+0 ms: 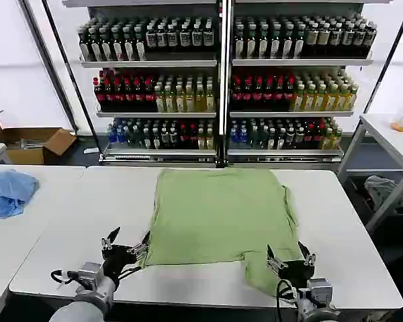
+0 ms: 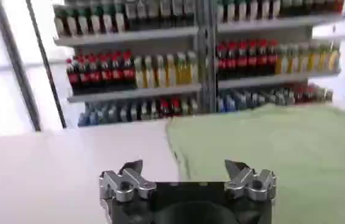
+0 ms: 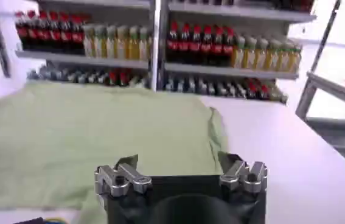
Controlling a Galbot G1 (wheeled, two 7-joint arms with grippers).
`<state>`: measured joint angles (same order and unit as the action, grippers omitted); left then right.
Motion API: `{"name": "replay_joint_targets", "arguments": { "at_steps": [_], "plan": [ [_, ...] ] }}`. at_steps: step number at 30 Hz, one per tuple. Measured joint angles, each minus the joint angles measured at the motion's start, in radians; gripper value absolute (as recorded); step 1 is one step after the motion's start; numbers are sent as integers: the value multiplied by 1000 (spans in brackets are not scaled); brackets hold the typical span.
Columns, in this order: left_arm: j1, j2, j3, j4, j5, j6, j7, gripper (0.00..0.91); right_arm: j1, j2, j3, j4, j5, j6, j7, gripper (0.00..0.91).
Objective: Fold and organize the clothes.
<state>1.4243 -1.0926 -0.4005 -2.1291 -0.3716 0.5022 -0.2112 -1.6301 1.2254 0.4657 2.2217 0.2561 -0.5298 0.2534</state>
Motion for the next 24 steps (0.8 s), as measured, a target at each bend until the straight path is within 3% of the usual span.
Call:
{"name": "replay_joint_targets", "arguments": {
  "at_steps": [18, 19, 20, 21, 22, 24],
  "plan": [
    [-65, 27, 114, 142, 13, 60, -4, 907, -145, 29, 12, 27, -3, 2, 9, 897],
    [-65, 27, 115, 146, 14, 60, -6, 635, -149, 30, 12, 26, -2, 4, 11, 494],
    [-65, 27, 117, 148, 15, 60, -8, 423, -151, 31, 11, 24, 0, 6, 13, 272],
    [-65, 27, 119, 149, 16, 60, -9, 101, -155, 33, 10, 23, 1, 8, 14, 0],
    [-64, 27, 120, 150, 17, 60, -11, 40, -159, 34, 9, 22, 3, 11, 16, 0],
    [-62, 28, 122, 150, 18, 62, -12, 30, -166, 36, 8, 22, 6, 14, 20, 0]
  ]
}}
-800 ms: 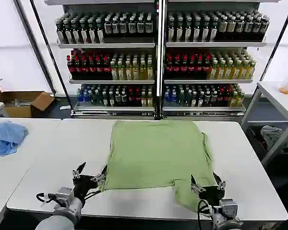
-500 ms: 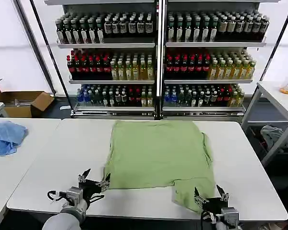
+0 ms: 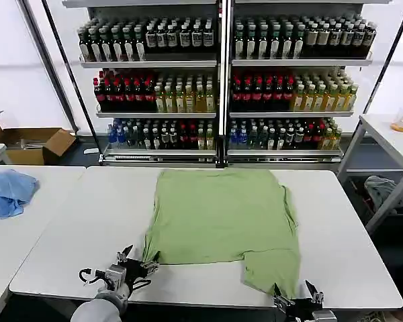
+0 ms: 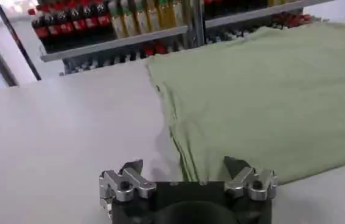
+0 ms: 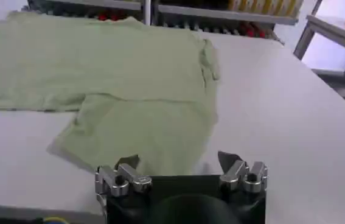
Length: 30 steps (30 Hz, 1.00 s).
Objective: Fold and organize the clothes.
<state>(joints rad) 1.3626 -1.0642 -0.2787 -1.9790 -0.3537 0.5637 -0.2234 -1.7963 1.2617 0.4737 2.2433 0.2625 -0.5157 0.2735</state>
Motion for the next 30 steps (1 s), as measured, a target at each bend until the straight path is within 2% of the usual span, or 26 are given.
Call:
{"name": "replay_joint_targets", "arguments": {
  "at_steps": [17, 30],
  "plan": [
    [21, 1, -13, -13, -56, 6, 34, 20, -14, -2, -19, 2, 28, 26, 4, 0],
    [51, 11, -69, -69, -181, -18, 60, 20, -31, -25, 28, 66, 51, 101, -16, 0]
  ]
}}
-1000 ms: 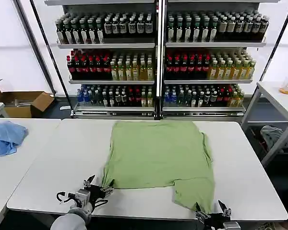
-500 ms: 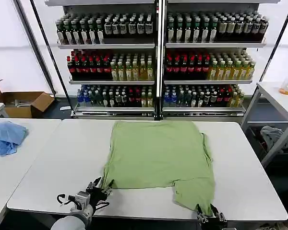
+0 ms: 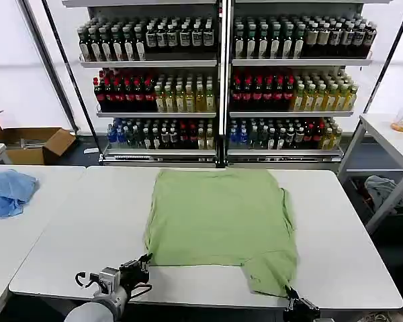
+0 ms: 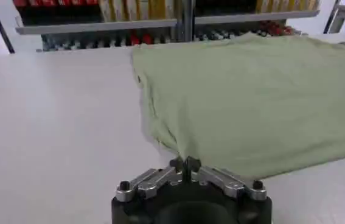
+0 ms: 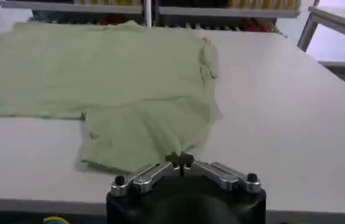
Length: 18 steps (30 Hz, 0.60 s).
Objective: Fold and organize the clothes.
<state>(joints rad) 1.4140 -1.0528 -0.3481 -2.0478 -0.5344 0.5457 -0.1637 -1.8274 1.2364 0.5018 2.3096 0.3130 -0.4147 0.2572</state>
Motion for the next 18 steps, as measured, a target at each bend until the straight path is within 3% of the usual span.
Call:
{"name": "replay_joint_targets", "arguments": {
  "at_steps": [18],
  "plan": [
    [3, 35, -73, -104, -115, -37, 7, 20, 121, -68, 54, 18, 81, 33, 0, 0]
  ]
}}
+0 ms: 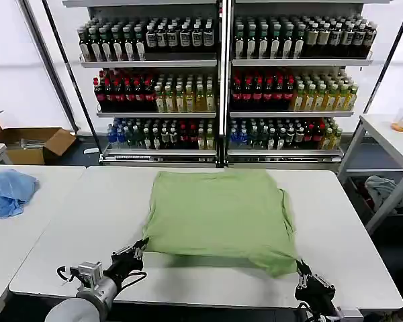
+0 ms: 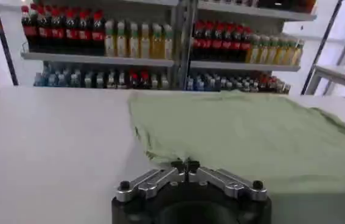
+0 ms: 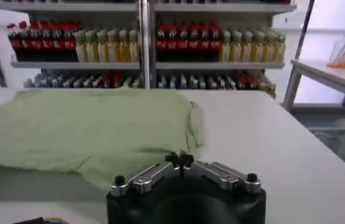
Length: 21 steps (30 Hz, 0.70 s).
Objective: Fold and organize the clothes.
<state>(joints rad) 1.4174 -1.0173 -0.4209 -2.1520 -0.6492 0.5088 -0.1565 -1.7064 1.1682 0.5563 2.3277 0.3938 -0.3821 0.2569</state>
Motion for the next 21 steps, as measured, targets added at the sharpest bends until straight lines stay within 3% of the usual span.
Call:
{"name": "replay_joint_targets", "arguments": {
  "at_steps": [11, 21],
  "plan": [
    [-123, 28, 38, 92, -14, 2, 5, 20, 228, -76, -77, -126, 26, -27, 1, 0],
    [-264, 18, 104, 227, 5, 7, -4, 30, 425, -91, -170, -276, 21, -47, -4, 0]
  ]
}}
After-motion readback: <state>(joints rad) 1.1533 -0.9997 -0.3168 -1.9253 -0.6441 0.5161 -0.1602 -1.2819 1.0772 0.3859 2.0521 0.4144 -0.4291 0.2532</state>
